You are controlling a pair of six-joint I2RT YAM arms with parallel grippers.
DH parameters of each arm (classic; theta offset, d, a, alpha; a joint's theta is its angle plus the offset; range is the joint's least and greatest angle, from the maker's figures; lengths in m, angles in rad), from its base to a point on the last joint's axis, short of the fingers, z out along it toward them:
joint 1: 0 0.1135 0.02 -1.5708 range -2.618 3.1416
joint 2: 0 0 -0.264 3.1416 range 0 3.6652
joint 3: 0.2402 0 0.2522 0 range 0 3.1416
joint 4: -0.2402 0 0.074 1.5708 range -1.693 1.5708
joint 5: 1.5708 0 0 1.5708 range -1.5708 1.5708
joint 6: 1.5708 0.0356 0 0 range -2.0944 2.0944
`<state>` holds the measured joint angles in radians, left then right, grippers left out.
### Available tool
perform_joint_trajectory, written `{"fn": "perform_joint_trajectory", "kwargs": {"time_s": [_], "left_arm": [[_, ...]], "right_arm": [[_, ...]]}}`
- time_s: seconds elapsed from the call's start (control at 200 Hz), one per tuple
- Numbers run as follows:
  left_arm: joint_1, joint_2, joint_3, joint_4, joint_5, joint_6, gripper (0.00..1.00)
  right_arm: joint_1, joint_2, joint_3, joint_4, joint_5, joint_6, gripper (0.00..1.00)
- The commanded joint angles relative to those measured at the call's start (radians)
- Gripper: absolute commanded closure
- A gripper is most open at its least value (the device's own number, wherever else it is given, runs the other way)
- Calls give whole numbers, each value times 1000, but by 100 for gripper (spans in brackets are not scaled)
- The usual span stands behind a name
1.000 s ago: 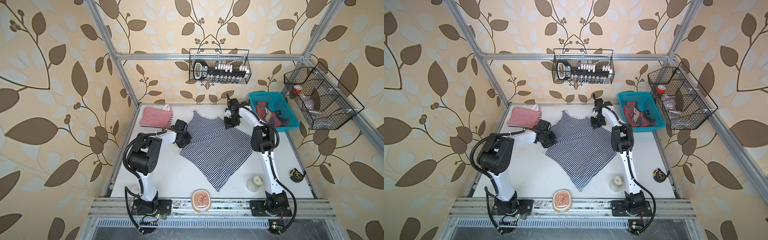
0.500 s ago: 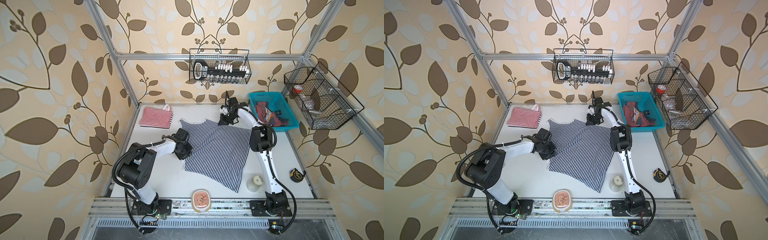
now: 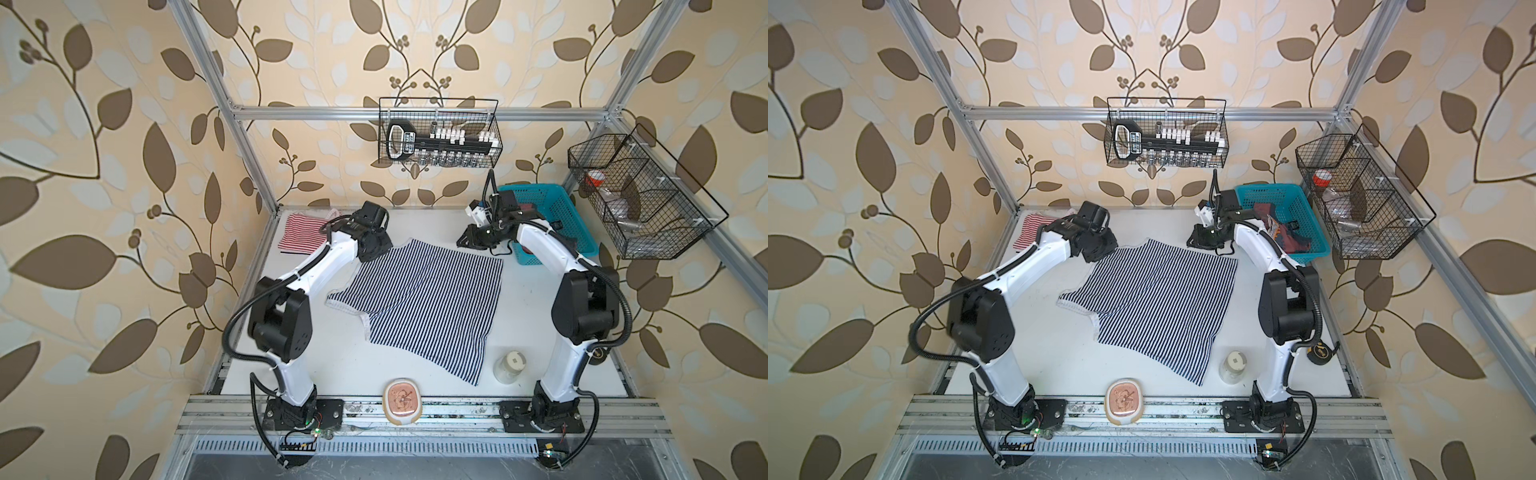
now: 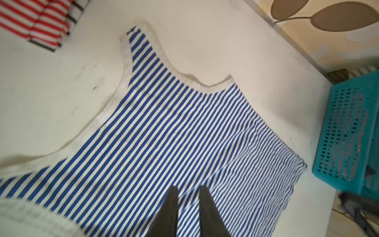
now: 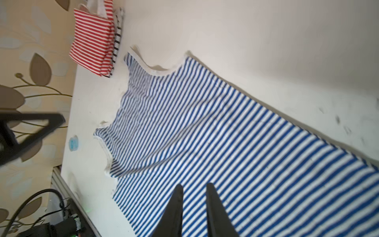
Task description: Fold and stack the tank tops
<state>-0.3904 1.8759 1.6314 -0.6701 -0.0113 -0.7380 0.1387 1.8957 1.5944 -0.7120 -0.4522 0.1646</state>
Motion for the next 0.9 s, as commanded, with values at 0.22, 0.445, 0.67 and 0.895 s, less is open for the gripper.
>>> {"fn": "perform_joint_trajectory", "kwargs": {"time_s": [0.22,0.445,0.67,0.895], "left_arm": [[17,330,277,-158,59,256,84],[42,414,306,-157,40,239,85],[84,467,295,-134,37,186,87],[155,468,217,-102,15,111,89]], "right_arm": [[-105,-6,-270,40,67,-51,100],[-114,104,-238,-27,129,-78,100],[-120,188,-193,-38,168,-68,100],[-120,319,2,-126,222,-58,100]]}}
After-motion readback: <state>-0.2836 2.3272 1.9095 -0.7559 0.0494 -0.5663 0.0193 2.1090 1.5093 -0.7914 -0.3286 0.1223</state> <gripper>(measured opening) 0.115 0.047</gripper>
